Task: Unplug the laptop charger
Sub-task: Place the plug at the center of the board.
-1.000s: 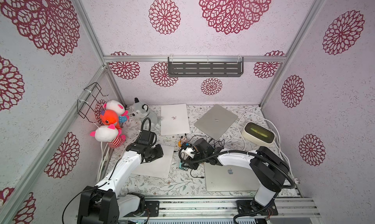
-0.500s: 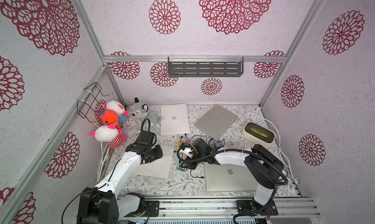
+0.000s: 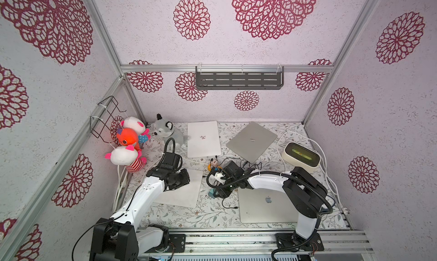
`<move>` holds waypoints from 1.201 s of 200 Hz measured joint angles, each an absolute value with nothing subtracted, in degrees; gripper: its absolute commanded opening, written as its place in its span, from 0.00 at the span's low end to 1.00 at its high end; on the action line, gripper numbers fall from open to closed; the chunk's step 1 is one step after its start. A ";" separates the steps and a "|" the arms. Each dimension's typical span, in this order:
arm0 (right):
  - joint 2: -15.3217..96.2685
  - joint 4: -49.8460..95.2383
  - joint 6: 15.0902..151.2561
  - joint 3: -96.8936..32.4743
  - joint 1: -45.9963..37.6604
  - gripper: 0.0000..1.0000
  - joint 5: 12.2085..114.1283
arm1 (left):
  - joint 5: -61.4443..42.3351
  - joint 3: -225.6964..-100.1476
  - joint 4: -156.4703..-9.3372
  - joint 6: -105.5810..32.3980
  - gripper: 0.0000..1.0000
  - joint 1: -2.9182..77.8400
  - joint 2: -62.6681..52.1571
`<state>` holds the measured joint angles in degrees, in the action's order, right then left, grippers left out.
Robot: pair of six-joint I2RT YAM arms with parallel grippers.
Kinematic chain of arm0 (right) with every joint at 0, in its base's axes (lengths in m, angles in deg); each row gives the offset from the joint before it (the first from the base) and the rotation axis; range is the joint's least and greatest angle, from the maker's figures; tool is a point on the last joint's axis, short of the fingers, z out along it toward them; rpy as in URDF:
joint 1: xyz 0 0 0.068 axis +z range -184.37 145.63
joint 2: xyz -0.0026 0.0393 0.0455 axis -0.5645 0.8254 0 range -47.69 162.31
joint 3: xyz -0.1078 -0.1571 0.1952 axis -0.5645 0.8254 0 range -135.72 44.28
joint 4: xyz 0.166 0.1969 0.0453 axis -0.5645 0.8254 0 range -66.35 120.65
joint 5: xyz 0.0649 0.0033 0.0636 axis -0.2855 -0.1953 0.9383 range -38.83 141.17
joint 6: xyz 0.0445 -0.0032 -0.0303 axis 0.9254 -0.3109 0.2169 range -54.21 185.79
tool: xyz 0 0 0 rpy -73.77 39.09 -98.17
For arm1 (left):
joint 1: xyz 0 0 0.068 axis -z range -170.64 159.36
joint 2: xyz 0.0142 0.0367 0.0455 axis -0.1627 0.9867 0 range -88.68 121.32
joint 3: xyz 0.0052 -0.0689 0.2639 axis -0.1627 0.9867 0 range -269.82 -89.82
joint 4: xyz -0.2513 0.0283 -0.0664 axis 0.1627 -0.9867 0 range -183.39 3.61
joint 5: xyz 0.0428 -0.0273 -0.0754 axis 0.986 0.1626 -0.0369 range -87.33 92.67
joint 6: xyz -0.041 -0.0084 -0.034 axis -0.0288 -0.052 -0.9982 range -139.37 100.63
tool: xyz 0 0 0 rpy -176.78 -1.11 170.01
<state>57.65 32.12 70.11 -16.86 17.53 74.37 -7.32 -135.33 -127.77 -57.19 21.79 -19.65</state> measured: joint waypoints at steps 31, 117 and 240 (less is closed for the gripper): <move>56.18 35.20 70.32 -16.89 17.53 0.57 71.73 | -7.63 -135.33 -127.77 -57.30 0.32 21.79 -19.26; 41.67 44.03 68.86 -18.90 17.53 0.56 61.19 | -11.72 -135.33 -123.58 -57.41 0.32 21.09 -16.37; 60.62 46.32 59.79 -41.74 17.88 0.32 56.95 | -20.46 -130.88 -115.01 -58.03 0.32 11.76 -13.18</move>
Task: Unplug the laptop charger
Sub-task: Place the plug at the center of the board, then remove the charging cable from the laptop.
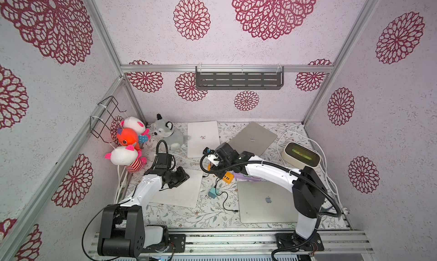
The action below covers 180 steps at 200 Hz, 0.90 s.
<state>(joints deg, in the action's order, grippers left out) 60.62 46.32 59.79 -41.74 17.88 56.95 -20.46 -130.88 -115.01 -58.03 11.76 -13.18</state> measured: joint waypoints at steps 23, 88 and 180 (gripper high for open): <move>65.15 47.09 58.48 -45.74 18.10 0.29 56.97 | -21.36 -130.88 -114.20 -58.05 0.32 11.23 -12.57; 73.47 50.56 53.97 -53.58 18.86 0.24 55.75 | -22.80 -130.79 -112.76 -58.38 0.32 10.51 -9.97; 79.68 54.52 48.90 -59.00 20.46 0.26 52.69 | -23.63 -130.53 -111.90 -58.48 0.32 10.31 -8.66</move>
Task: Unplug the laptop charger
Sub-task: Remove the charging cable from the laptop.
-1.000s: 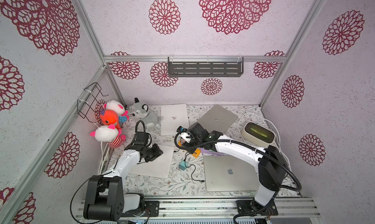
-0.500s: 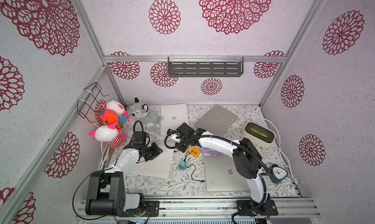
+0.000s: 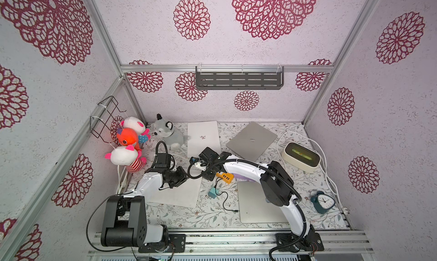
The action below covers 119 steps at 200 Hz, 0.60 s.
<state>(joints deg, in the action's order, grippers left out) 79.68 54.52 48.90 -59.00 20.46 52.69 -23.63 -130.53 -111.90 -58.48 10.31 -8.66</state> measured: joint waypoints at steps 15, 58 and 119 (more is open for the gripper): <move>80.29 54.76 48.38 -59.51 20.55 0.26 52.67 | -23.59 -130.44 -111.88 -58.53 0.32 10.31 -8.52; 81.69 56.07 47.33 -61.01 20.55 0.27 52.69 | -22.82 -129.70 -111.75 -58.64 0.32 10.31 -8.39; 83.94 58.06 46.76 -63.48 20.55 0.27 52.89 | -22.28 -129.59 -111.51 -58.64 0.32 10.31 -7.63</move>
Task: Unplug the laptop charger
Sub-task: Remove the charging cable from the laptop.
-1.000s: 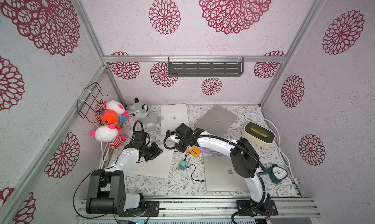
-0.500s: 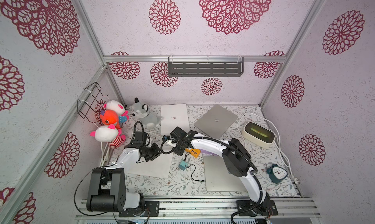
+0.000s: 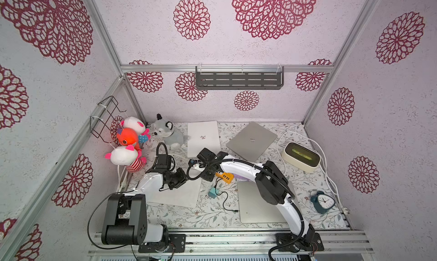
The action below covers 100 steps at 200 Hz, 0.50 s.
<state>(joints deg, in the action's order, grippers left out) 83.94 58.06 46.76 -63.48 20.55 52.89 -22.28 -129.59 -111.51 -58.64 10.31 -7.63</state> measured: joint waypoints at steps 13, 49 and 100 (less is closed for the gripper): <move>84.23 58.26 46.74 -63.48 20.55 0.27 52.95 | -22.28 -129.56 -111.51 -58.64 0.32 10.31 -7.63; 85.04 58.69 46.46 -64.05 20.55 0.26 53.48 | -22.30 -129.56 -111.40 -58.64 0.32 10.31 -7.39; 85.76 59.81 46.19 -64.99 20.44 0.24 54.55 | -22.30 -129.50 -110.96 -58.66 0.32 10.31 -6.05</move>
